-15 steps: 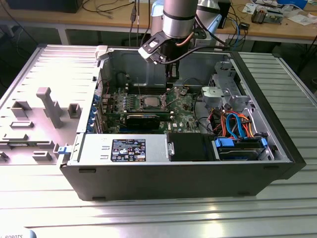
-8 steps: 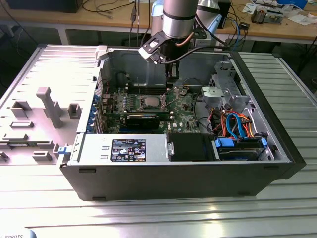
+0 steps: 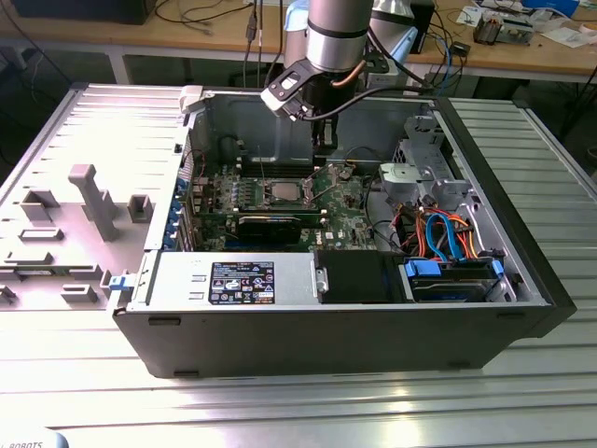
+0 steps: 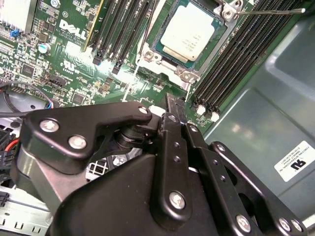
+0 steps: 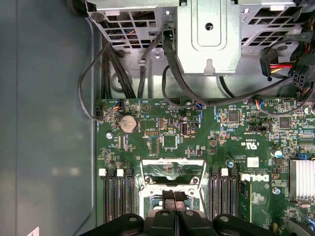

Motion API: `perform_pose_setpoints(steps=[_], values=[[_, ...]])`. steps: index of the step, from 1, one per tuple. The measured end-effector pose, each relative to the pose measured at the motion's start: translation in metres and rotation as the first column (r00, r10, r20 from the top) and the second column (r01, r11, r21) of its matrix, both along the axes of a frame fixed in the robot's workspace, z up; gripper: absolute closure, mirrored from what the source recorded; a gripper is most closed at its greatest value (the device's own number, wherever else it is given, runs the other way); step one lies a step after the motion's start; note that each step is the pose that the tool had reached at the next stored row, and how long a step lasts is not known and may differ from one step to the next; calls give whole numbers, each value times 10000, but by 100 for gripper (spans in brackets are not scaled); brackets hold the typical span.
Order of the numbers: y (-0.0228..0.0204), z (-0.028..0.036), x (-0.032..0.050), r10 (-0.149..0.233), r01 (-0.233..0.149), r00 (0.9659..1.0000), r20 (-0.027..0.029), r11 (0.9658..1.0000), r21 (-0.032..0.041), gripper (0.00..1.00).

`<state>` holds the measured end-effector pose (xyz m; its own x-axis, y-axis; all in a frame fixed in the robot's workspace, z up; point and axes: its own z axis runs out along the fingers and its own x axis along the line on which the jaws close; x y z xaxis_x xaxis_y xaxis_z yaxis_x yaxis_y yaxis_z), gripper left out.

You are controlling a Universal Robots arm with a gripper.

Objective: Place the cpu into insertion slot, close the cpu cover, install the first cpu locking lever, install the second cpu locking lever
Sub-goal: 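Close the cpu cover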

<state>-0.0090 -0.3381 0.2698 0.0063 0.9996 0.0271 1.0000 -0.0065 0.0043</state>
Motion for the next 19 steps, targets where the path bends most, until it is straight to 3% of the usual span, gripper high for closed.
perform_pose_setpoints(steps=[13, 19], values=[[0, -42, 235, 0, 0, 10000, 0, 10000, -4, 89], [0, -43, 250, -1, 1, 10000, 0, 10000, -4, 89]])
